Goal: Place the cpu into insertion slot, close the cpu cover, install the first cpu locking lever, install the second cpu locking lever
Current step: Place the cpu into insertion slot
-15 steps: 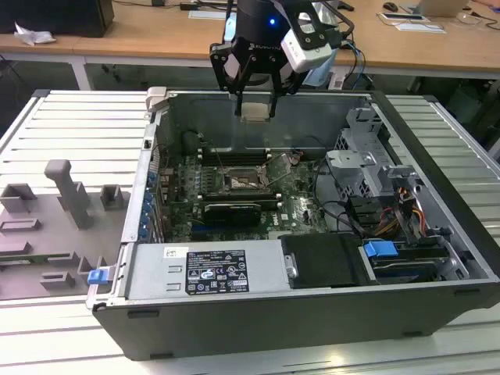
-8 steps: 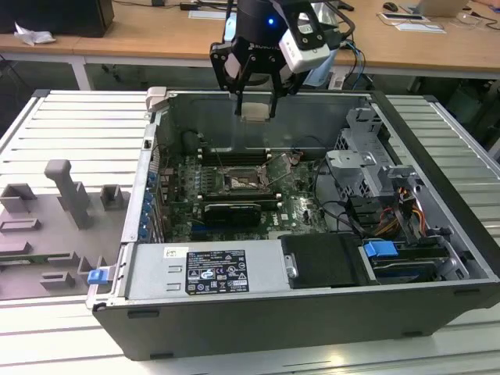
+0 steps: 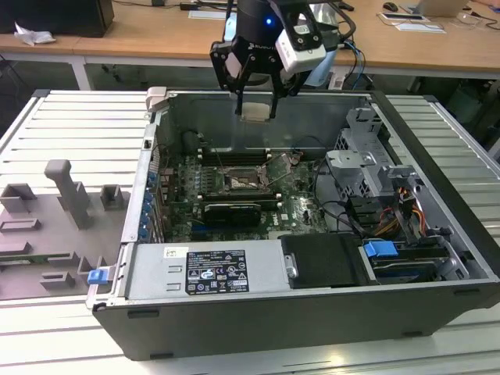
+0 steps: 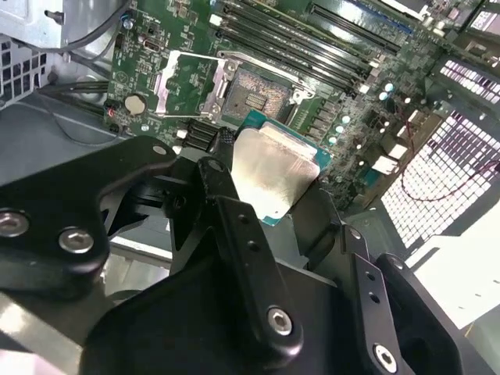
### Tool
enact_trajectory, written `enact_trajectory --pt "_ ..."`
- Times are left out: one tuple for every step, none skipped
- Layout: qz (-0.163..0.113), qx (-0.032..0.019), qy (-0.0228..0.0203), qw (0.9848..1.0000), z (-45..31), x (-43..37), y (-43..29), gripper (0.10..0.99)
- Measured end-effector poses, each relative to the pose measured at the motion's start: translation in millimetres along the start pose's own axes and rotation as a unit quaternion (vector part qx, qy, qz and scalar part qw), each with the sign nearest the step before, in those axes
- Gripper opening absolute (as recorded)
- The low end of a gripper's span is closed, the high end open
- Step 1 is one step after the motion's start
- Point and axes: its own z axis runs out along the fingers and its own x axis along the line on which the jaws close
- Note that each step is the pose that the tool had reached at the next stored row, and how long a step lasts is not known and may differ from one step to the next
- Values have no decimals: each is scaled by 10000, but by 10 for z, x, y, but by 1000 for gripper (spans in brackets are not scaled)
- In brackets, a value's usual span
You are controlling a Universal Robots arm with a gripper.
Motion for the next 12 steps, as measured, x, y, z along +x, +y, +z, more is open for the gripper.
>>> enact_trajectory --pt "56 0 -5 10000 0 0 0 541" --pt "95 -1 -8 10000 0 0 0 541" --pt "146 -2 -13 9999 0 0 0 541" --pt "191 -2 -16 9998 0 0 0 541" --pt "262 -2 -23 9997 0 0 0 541" --pt "308 -1 -27 9995 0 0 0 541" --pt "356 -1 -32 9994 0 0 0 541" --pt "448 0 -40 9990 0 0 0 541" --pt "517 -1 -46 9987 0 0 0 541" --pt "564 0 -51 9984 0 0 0 541" --pt "611 0 -55 9981 1 0 0 541" --pt "661 0 -60 9978 1 0 0 541"
